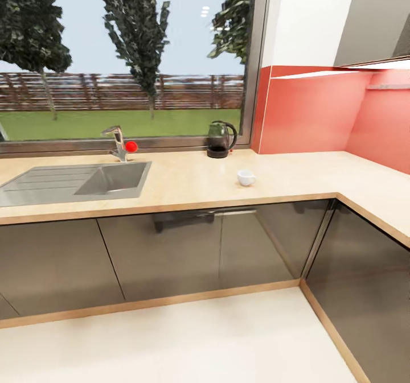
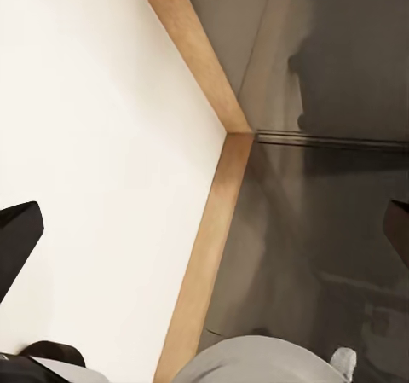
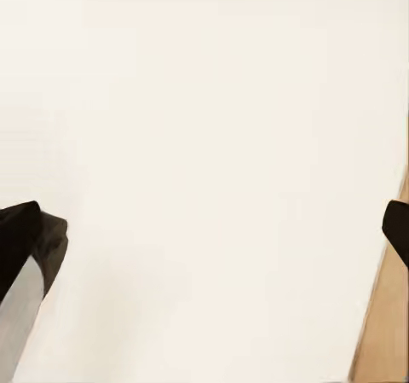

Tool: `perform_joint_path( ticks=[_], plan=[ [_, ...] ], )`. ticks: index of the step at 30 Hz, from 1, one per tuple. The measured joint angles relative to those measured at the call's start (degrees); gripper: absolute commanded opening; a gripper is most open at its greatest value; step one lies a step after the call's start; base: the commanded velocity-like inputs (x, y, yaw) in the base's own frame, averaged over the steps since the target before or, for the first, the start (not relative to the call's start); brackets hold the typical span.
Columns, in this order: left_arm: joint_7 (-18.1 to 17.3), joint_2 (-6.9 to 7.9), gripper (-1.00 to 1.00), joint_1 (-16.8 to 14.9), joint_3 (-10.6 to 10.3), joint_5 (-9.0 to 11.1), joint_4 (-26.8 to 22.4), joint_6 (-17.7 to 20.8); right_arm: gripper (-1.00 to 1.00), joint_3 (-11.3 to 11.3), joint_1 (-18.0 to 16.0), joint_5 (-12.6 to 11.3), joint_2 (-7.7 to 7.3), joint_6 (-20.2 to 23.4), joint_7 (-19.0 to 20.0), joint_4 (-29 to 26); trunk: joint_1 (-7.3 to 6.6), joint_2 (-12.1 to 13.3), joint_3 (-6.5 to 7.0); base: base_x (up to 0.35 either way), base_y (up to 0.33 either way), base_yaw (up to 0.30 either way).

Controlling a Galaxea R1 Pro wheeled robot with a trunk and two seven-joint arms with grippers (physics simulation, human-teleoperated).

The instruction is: Set up a coffee station on the kitchen countertop: keep the coffee maker on the countertop, move the bottle of coffee from the kitchen shelf to the counter next to the coffee maker, place a paper coffee filter on top of the coffee maker, put the saucer next to the coffee maker with the coffee cup on the saucer, and place the electric kettle next to the coffee maker.

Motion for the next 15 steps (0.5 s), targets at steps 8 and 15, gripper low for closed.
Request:
perform_joint_path(
  ticks=[8, 15],
  plan=[
    [0.1, 0.23, 1.00, 0.0, 0.5, 0.0, 0.0, 0.0, 1.00, -0.3, 0.0, -0.3, 0.03, 0.6, 8.6, -28.0, 0.00, 0.0, 0.00, 0.000, -0.001, 0.000],
    [0.1, 0.34, 1.00, 0.0, 0.7, 0.1, 0.0, 0.0, 1.00, -1.4, 0.0, -0.5, -0.23, 9.5, 10.3, -50.0, 0.00, 0.0, 0.00, 0.000, 0.000, 0.000]
  ],
)
